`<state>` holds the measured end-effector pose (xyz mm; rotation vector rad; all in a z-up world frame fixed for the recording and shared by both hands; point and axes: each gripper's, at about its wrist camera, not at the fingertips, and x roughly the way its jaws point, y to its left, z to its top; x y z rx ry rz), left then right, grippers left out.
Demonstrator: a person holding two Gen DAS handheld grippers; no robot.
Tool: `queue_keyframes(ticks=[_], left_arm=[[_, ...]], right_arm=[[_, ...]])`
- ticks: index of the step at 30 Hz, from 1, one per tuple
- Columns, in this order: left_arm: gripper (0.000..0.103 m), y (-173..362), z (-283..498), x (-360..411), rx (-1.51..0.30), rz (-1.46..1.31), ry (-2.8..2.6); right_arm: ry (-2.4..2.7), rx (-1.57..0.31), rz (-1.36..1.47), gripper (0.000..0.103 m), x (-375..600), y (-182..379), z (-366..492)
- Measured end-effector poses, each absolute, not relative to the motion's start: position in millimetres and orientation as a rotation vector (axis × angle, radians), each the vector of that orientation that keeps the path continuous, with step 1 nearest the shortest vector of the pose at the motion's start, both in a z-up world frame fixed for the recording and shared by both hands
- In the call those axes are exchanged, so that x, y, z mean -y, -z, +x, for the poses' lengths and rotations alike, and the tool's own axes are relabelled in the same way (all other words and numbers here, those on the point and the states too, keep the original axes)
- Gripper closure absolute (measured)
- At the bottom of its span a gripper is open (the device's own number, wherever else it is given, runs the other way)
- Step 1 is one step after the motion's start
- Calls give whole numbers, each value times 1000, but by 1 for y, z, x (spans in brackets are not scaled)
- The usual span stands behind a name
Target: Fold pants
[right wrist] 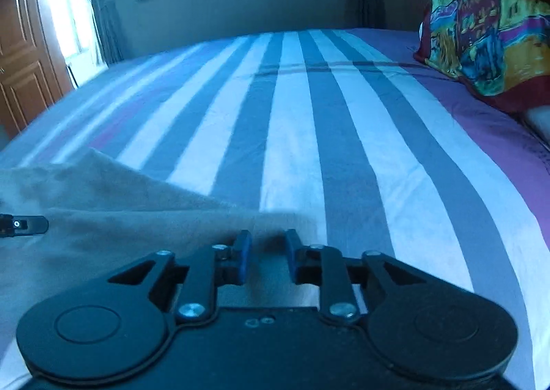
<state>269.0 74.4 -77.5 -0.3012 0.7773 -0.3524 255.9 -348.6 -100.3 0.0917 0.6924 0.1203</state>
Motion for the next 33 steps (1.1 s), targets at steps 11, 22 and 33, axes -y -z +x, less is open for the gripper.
queue_keyframes(ticks=[11,22,33], left_arm=[[73,85,187,-72,-747,-284,301],[70,87,185,-69,-755,-300,249],[70,91,187,-74,-753,-328,268]], right_arm=[[-61,-660,196,71,367,109,134],[-81,-778,137,69,360,122,160],[-57,-773,181,68,363,124,163]])
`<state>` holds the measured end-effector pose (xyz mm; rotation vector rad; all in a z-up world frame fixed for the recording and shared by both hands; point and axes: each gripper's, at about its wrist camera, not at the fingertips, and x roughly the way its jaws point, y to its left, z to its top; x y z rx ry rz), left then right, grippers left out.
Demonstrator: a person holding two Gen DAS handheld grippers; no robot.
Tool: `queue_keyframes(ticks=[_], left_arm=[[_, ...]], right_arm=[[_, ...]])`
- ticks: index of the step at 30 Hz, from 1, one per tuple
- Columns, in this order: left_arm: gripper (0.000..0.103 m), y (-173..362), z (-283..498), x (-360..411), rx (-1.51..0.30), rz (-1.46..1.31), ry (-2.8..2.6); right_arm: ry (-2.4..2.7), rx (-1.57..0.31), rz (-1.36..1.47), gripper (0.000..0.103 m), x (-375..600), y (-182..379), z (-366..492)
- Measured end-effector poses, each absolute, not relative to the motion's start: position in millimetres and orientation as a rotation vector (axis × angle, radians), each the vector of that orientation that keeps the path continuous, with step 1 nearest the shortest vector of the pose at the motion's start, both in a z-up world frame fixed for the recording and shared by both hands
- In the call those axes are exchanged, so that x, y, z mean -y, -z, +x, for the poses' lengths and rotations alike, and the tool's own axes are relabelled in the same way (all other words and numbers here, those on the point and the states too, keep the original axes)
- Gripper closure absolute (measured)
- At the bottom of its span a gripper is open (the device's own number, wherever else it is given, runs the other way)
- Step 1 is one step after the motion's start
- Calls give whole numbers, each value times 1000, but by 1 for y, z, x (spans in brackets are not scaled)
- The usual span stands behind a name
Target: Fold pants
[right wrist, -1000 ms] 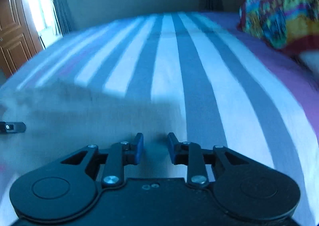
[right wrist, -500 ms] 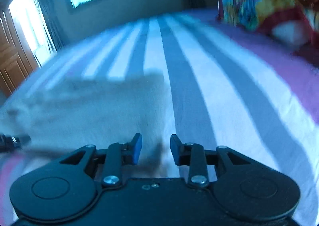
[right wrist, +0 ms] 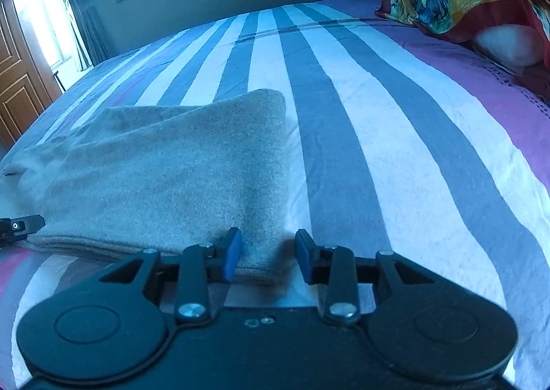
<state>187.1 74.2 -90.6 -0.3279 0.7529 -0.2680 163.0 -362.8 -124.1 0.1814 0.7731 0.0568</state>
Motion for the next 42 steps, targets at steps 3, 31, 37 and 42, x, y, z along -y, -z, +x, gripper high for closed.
queue_keyframes(ticks=[3,31,37,42], left_arm=[[61,87,186,-84,-759,-364,295],[87,152,211,-332,-231,-1156,122],[85,176,214,-335,-410,-1125,19],[86,154,223,-323,-455,-1052,-14]], right_arm=[[-49,-773,166,67,358,120,161],[4,-789,249,48,372,110,159],[28,-756,377,49,394,116,159],[103,-650,383,49,413,108,149]])
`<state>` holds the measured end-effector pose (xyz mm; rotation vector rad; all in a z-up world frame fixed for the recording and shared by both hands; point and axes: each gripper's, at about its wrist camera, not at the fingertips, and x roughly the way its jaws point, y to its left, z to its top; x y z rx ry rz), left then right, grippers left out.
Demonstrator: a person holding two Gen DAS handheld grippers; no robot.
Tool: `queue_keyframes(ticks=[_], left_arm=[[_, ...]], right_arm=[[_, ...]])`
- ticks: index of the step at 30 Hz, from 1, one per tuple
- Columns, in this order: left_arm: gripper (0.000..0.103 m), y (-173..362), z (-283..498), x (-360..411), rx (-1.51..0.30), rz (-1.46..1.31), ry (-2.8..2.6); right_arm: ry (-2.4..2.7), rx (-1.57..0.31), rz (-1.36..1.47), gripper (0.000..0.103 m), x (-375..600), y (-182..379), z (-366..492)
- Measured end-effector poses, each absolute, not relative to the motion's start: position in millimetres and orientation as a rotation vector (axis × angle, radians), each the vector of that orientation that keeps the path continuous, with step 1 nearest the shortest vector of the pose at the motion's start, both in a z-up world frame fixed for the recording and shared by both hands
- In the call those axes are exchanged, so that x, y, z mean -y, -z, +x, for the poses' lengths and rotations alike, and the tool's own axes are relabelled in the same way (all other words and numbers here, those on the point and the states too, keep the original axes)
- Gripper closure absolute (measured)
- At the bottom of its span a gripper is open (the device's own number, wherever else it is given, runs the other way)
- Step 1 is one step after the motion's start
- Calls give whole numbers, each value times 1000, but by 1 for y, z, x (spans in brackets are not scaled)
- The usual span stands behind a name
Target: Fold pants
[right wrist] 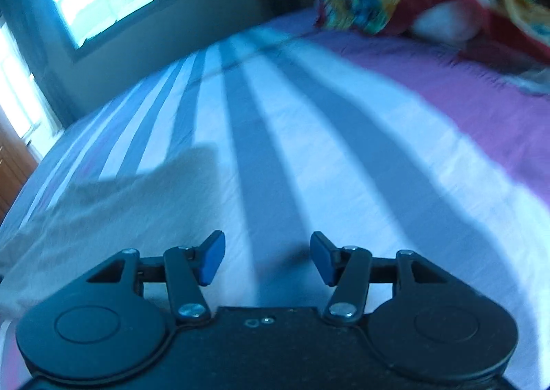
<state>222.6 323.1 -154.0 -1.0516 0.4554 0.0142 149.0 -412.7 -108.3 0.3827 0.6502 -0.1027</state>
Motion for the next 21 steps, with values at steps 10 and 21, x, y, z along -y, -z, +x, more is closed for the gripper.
queue_keyframes(ticks=[10,21], left_arm=[[86,-9,246,-219,-418,-533,150],[86,-40,272,-2,-477,-197,469]], right_arm=[[268,-515,370,48,500,109,132],[237,-360,399,43,525,121,83]])
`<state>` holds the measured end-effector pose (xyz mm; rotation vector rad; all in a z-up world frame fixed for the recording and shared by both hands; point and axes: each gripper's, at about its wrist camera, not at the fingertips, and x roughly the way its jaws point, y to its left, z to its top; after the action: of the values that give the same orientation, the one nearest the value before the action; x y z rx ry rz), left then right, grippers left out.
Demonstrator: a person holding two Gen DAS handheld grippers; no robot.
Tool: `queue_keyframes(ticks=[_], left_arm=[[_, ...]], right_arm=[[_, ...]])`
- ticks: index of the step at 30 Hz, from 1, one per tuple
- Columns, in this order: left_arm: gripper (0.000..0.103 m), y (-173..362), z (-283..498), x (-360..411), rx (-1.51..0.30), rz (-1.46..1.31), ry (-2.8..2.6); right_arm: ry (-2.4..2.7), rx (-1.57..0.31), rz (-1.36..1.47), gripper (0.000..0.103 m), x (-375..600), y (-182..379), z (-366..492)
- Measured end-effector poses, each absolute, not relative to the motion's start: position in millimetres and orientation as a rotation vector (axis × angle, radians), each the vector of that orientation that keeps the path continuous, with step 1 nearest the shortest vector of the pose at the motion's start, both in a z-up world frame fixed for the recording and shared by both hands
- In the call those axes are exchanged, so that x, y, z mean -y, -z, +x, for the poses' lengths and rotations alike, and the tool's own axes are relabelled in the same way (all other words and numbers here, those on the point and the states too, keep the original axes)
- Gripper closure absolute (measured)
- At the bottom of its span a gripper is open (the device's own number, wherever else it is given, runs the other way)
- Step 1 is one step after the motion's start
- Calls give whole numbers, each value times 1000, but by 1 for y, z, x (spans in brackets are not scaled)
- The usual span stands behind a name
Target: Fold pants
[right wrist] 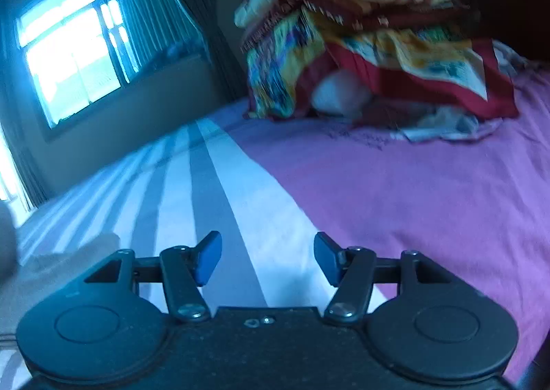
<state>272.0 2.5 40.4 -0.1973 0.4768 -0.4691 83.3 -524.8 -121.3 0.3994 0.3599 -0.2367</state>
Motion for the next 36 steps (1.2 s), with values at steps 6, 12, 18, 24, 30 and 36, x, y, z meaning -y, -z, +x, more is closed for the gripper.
queue_keyframes(ticks=[6,12,18,24,30,36], left_arm=[[86,2,255,74,-603,-11,566],[58,44,249,115,-721,-5,606],[28,40,234,122,-700,-149,785],[28,6,198,24,-513,-274,561],[28,38,125,-99,-532,-175,212],[29,72,105,-83,-587,-61,248]], right_arm=[[244,-368,454,43,531,127,82],[238,-380,451,43,530,130,85],[243,-393,444,42,529,132,88],[237,-391,437,42,527,131,86],[134,-406,430,44,501,119,82],[-60,-412,550,44,438,102,98]])
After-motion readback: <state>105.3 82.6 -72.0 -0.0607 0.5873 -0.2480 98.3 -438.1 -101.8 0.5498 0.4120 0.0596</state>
